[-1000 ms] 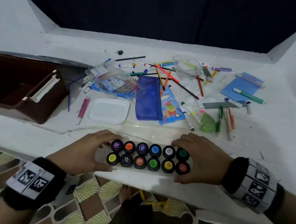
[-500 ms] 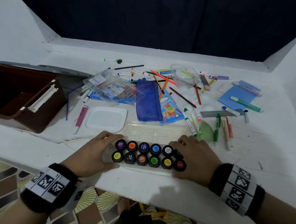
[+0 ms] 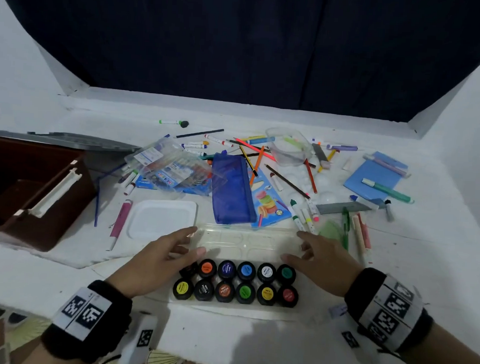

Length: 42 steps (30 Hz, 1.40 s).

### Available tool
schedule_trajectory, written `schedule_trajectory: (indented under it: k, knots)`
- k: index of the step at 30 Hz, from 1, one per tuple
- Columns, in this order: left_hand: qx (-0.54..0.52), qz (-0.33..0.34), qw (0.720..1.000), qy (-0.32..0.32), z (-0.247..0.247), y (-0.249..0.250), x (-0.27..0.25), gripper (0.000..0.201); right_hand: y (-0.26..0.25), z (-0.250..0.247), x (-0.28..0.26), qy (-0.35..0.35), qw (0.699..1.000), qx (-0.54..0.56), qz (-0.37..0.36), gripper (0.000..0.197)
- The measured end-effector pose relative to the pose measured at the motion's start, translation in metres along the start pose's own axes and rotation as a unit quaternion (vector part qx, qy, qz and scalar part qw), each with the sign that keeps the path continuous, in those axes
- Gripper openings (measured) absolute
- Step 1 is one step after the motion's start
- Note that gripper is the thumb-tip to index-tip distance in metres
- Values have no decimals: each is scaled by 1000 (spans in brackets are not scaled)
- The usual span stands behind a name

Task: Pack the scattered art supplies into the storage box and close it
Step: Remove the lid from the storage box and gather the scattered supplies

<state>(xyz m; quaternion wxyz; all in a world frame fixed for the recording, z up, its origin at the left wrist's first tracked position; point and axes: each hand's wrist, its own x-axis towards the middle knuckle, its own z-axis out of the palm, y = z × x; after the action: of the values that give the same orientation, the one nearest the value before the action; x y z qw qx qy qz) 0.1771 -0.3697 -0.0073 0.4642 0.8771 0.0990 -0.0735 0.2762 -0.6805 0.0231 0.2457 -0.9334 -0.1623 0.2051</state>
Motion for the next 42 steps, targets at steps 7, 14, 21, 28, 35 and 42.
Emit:
schedule_trajectory:
  k: [7, 14, 21, 28, 35, 42]
  knots:
    - [-94, -28, 993, 60, 3, 18, 1, 48, 5, -5, 8, 9, 996, 88, 25, 79]
    - [-156, -9, 982, 110, -3, 17, -20, 41, 13, -2, -4, 75, 980, 182, -20, 48]
    - [-124, 25, 985, 115, -5, 5, -52, 24, 15, 15, -30, 110, 976, 131, -137, 22]
    - [-93, 51, 985, 139, 8, 1, -71, 22, 17, 17, -46, 80, 979, 88, -168, 25]
    - [16, 36, 984, 174, 7, -12, -80, 16, 17, 22, -44, 26, 987, 0, -160, 69]
    - [29, 47, 981, 188, 13, -12, -72, 23, 8, 23, -32, 8, 985, -80, -152, 88]
